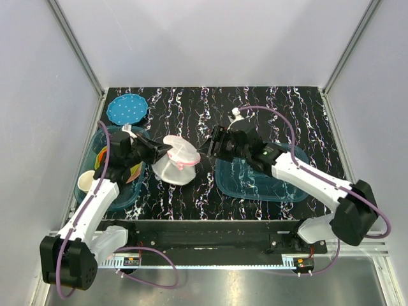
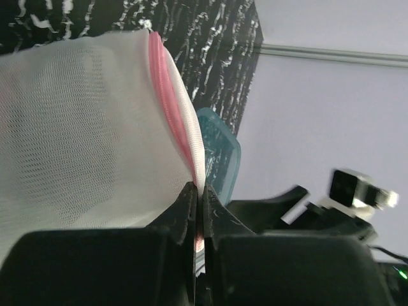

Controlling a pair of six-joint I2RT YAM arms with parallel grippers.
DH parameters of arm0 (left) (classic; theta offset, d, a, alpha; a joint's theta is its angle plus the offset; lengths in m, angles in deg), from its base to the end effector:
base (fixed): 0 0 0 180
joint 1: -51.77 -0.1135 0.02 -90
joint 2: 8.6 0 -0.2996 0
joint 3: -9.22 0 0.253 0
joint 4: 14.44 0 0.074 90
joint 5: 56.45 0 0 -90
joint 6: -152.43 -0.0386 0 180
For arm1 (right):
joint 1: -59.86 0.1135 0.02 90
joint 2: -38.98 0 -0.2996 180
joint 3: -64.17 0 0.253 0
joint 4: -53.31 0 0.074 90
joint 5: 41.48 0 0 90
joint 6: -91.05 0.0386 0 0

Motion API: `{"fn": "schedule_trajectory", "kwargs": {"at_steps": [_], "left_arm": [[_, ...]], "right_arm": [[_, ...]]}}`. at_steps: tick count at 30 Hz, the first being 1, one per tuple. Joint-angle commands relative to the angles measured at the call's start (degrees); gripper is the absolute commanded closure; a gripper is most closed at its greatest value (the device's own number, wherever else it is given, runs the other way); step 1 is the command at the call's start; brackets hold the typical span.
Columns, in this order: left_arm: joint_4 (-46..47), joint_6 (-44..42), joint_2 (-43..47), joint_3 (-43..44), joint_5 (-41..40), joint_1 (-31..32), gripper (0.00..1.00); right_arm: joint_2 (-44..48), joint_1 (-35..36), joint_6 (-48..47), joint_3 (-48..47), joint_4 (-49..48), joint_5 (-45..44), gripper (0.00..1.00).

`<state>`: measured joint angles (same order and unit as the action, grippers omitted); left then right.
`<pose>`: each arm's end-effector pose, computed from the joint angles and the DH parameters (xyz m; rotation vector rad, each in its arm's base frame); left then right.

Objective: Unzip the laundry bag and remove the bra

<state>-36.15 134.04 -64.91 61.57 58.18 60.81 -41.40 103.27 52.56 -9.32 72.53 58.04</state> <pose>0.1995 -0.0480 0.2981 -0.8915 2.0535 -1.2717 0.2293 0.2257 0.3292 0.0422 2.2422 1.1550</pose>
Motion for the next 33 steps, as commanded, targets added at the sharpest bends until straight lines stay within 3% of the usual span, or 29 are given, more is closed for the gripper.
{"fn": "schedule_trajectory", "kwargs": {"at_steps": [1, 6, 13, 20, 25, 33], "left_arm": [[-7.55, -4.02, 2.61, 5.04, -4.58, 0.01, 1.00], [-12.84, -5.87, 4.10, 7.77, -8.97, 0.01, 1.00], [-15.48, -7.45, 4.46, 9.18, -10.38, 0.10, 1.00], [-16.01, -7.54, 4.90, 8.92, -9.94, 0.10, 1.00], [-16.71, -7.63, 5.16, 8.92, -10.56, 0.10, 1.00], [-16.53, -8.25, 4.90, 9.27, -10.12, 0.10, 1.00]], "right_arm": [[7.33, 3.16, -12.91, -8.61, 21.91, -19.07, 0.26], [5.60, 12.01, -11.52, -10.89, 20.88, -20.51, 0.32], [-10.13, 21.52, -8.09, -19.50, 15.34, -20.15, 0.37], [-14.80, 22.24, -8.88, -22.85, 12.44, -23.05, 0.46], [-15.07, 22.24, -9.05, -23.55, 11.38, -23.76, 0.60], [-11.29, 22.15, -8.44, -15.91, 0.31, -23.23, 0.61]]}}
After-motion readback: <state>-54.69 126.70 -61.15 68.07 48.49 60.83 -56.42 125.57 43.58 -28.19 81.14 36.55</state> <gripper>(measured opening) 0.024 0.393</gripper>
